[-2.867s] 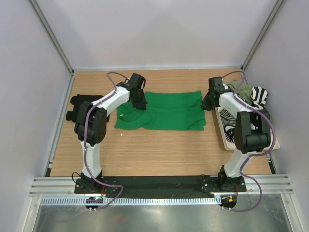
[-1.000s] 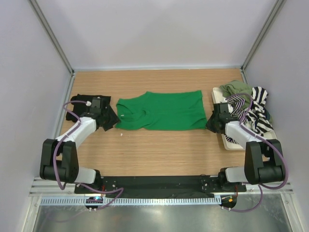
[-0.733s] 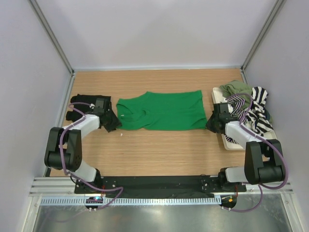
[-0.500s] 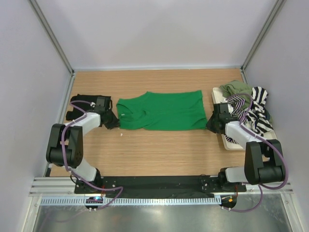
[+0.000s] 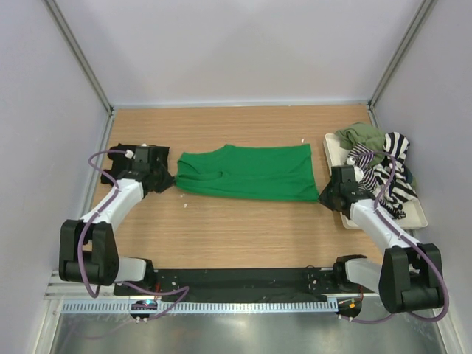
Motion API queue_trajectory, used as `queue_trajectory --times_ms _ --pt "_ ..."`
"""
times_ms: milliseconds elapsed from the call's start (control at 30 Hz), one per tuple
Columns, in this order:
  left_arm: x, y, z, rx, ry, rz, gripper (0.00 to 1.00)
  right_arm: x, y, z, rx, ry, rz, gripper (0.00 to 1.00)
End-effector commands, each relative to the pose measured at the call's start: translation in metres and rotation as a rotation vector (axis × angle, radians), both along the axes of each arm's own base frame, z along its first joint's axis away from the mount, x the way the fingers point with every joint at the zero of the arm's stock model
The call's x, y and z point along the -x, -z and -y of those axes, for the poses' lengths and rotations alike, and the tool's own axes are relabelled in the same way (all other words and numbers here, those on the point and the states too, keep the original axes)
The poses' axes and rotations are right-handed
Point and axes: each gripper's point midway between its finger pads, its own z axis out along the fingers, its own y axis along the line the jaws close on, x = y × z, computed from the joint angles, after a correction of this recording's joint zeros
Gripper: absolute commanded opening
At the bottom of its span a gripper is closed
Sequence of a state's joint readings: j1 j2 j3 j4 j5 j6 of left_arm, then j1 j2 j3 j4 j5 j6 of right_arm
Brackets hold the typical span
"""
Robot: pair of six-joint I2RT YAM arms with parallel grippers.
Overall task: Fold and stack the tank tops
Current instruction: Fold the tank top
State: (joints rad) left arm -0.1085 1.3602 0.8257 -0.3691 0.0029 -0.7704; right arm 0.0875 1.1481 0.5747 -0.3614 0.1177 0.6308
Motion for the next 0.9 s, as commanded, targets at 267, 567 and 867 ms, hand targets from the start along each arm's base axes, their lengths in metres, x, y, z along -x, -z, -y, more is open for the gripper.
queue_trajectory --times_ms 267,567,867 --pt "0.056 0.020 -0.005 0.014 -0.008 -0.071 0.21 0.034 0.000 -0.008 -0.082 0.034 -0.005 0.19" --pt "0.069 0.002 -0.027 -0.066 -0.090 -0.018 0.56 0.013 -0.037 -0.003 -0.035 0.002 0.099 0.41" --pt "0.015 -0.054 0.034 0.002 0.160 0.120 0.78 -0.061 -0.079 -0.037 -0.093 -0.209 0.249 0.44"
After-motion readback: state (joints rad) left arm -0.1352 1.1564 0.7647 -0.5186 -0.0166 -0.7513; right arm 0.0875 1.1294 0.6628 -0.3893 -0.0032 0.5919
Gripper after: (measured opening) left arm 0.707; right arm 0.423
